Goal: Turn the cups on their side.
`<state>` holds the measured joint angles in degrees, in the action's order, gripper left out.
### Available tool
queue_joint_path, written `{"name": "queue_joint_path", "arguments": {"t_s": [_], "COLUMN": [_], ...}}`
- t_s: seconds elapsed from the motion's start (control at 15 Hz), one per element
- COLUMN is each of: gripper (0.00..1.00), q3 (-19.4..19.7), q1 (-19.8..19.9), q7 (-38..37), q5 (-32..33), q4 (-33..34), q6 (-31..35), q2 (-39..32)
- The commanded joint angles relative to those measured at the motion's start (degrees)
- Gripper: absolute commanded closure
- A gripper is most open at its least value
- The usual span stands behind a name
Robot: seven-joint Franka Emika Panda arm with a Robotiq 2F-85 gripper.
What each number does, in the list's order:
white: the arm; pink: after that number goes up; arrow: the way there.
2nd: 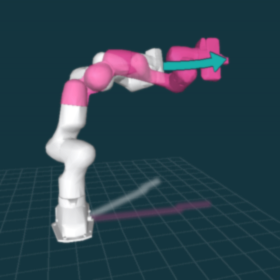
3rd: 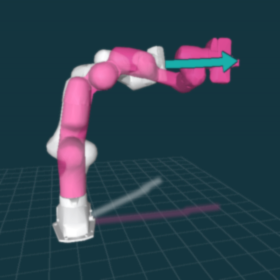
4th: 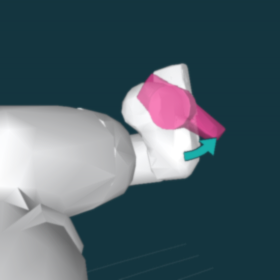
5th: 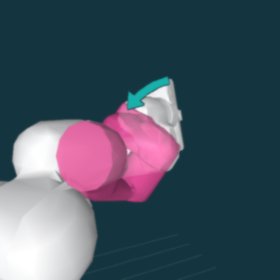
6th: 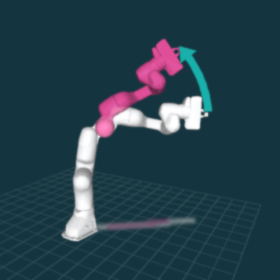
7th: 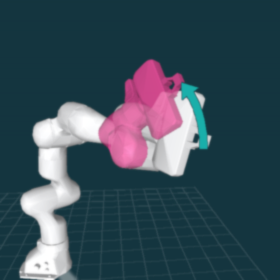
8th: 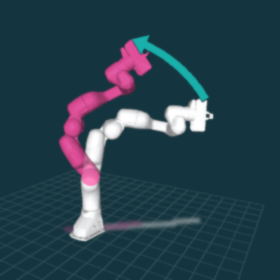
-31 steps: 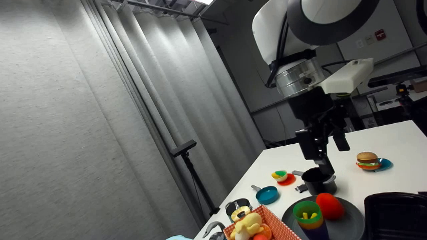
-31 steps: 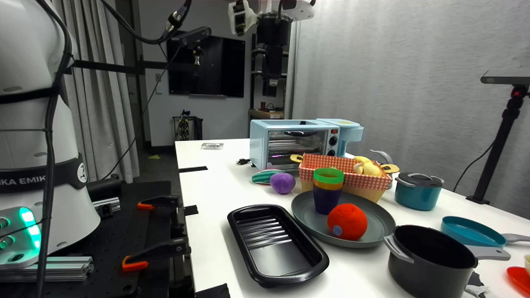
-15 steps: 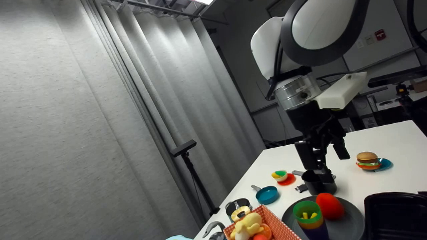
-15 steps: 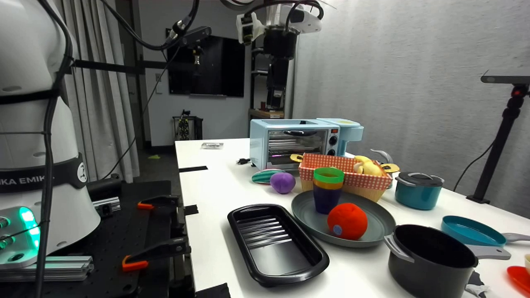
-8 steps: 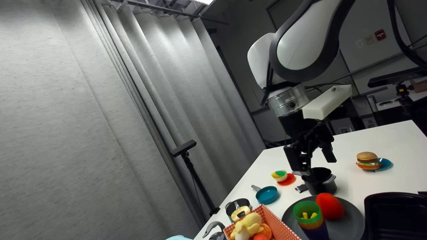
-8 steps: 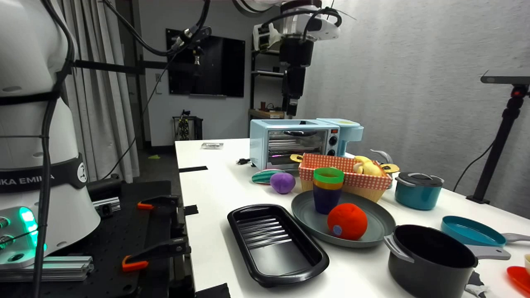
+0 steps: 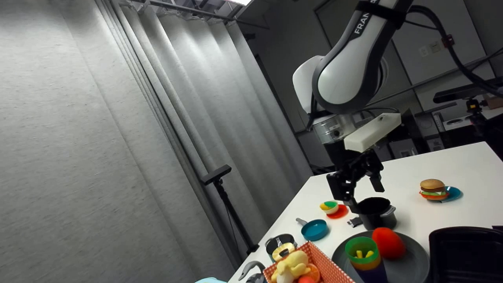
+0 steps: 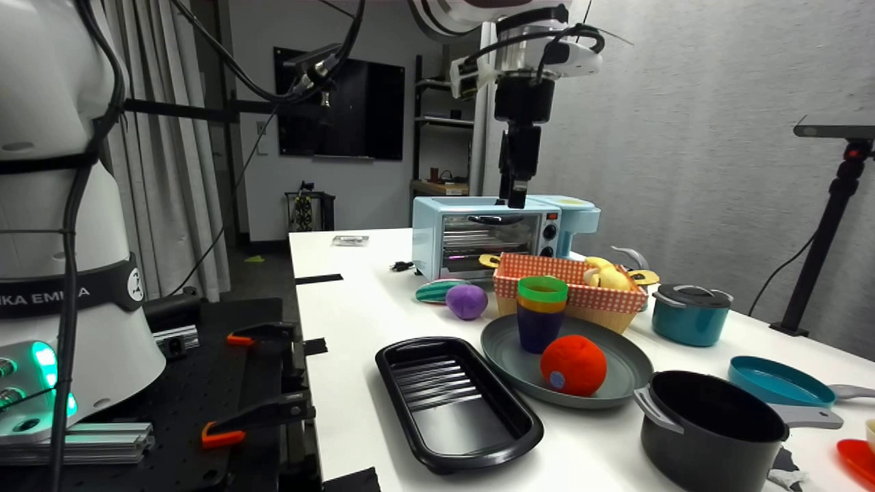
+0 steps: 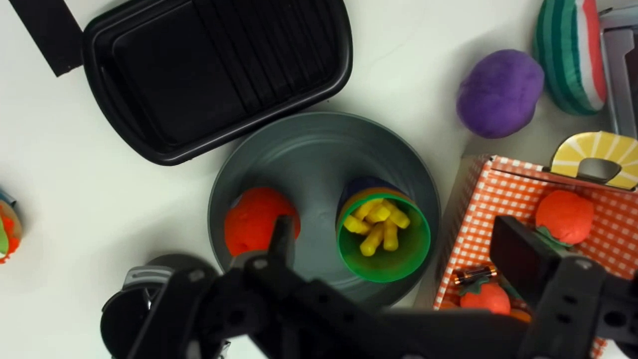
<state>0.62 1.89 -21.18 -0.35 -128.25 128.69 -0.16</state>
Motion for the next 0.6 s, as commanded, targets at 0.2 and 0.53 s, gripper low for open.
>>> {"name": "queue_joint_path", "arguments": {"t_s": [0.2, 0.53], "gripper": [0.00, 0.00], "q3": [1.73, 2.76], "q1": [-0.05, -0.21], "q7": [-2.69, -2.54], "q5": [1.54, 1.30], "q4": [4.50, 6.67], "q6": [3.19, 4.63], "q2": [-5.89, -9.70]}}
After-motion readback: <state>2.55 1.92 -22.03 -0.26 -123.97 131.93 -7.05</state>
